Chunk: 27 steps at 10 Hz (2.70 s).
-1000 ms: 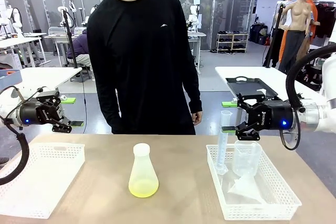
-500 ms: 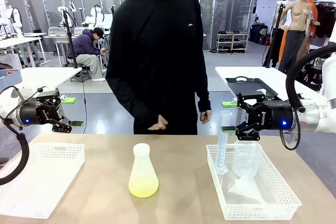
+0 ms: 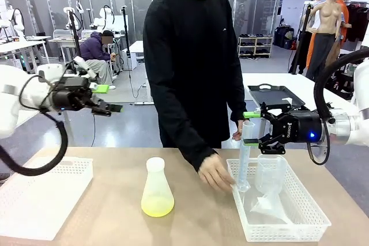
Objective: Prepare the solutions needed for the experiment.
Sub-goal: When the human places the Big flask in the center of the table, pick up the Big flask and place it in the left Organizing basket.
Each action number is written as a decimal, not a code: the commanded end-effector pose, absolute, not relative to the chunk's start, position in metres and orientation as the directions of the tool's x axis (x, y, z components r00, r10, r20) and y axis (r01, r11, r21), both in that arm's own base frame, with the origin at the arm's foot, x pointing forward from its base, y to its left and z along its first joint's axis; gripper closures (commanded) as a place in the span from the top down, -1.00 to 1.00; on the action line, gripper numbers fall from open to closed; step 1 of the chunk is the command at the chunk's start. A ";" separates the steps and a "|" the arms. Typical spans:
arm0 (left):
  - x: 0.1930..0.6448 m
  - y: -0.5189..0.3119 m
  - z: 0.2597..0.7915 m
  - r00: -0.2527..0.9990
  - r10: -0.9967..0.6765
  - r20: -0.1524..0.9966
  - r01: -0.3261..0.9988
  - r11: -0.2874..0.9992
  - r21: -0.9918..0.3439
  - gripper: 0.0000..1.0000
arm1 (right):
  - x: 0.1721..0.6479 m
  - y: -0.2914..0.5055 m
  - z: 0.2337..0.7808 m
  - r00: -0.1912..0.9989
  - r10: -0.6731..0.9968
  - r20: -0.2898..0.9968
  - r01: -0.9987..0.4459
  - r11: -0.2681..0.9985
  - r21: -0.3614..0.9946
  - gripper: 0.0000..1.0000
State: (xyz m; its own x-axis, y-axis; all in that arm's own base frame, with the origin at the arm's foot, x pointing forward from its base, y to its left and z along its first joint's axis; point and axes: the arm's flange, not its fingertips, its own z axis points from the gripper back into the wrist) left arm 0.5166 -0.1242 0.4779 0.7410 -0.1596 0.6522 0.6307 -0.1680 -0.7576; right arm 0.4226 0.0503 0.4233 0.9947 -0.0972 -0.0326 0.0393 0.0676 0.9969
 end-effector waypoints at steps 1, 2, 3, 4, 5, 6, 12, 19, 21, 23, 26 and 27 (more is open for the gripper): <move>0.536 -0.140 0.464 0.627 -0.184 0.757 0.720 -0.234 -0.654 1.00 | 0.422 0.049 0.424 0.995 -0.092 -0.029 0.035 0.061 0.998 0.63; 0.542 -0.151 0.458 0.603 -0.206 0.771 0.731 -0.244 -0.637 1.00 | 0.422 0.049 0.424 0.995 -0.092 -0.029 0.035 0.061 0.998 0.63; 0.549 -0.158 0.452 0.567 -0.218 0.794 0.759 -0.237 -0.606 1.00 | 0.422 0.049 0.424 0.995 -0.092 -0.029 0.035 0.061 0.998 0.63; 0.527 -0.154 0.471 0.645 -0.184 0.742 0.707 -0.226 -0.671 1.00 | 0.422 0.049 0.424 0.995 -0.092 -0.029 0.035 0.061 0.998 0.63; 0.527 -0.154 0.471 0.645 -0.184 0.742 0.707 -0.226 -0.671 1.00 | 0.422 0.049 0.424 0.995 -0.092 -0.029 0.035 0.061 0.998 0.63; 0.527 -0.154 0.471 0.645 -0.184 0.742 0.707 -0.226 -0.671 1.00 | 0.422 0.049 0.424 0.995 -0.092 -0.029 0.035 0.061 0.998 0.63; 0.578 -0.174 0.439 0.339 -0.047 0.939 0.884 -0.326 -0.336 1.00 | 0.422 0.049 0.424 0.995 -0.092 -0.029 0.035 0.061 0.998 0.63; 0.583 -0.185 0.426 0.308 -0.052 0.950 0.898 -0.312 -0.309 1.00 | 0.422 0.049 0.424 0.995 -0.092 -0.029 0.035 0.061 0.998 0.63; 0.593 -0.187 0.423 0.302 -0.050 0.952 0.900 -0.314 -0.302 1.00 | 0.422 0.049 0.424 0.995 -0.092 -0.029 0.035 0.061 0.998 0.63; 0.625 -0.206 0.401 0.093 0.046 0.995 0.914 -0.400 -0.067 1.00 | 0.422 0.049 0.424 0.995 -0.092 -0.029 0.035 0.061 0.998 0.63; 0.637 -0.219 0.375 -0.005 0.101 0.995 0.902 -0.429 0.048 1.00 | 0.422 0.049 0.424 0.995 -0.092 -0.029 0.035 0.061 0.998 0.63; 0.638 -0.223 0.370 -0.036 0.094 0.995 0.906 -0.418 0.072 1.00 | 0.422 0.049 0.424 0.995 -0.092 -0.029 0.035 0.061 0.998 0.63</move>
State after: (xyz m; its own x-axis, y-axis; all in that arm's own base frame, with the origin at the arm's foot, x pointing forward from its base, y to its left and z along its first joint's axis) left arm 0.6329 -0.2230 0.3686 -0.0048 0.0837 0.9965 0.9211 -0.3877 0.0370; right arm 0.4225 0.0504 0.4233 0.9948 -0.0971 -0.0324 0.0392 0.0683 0.9969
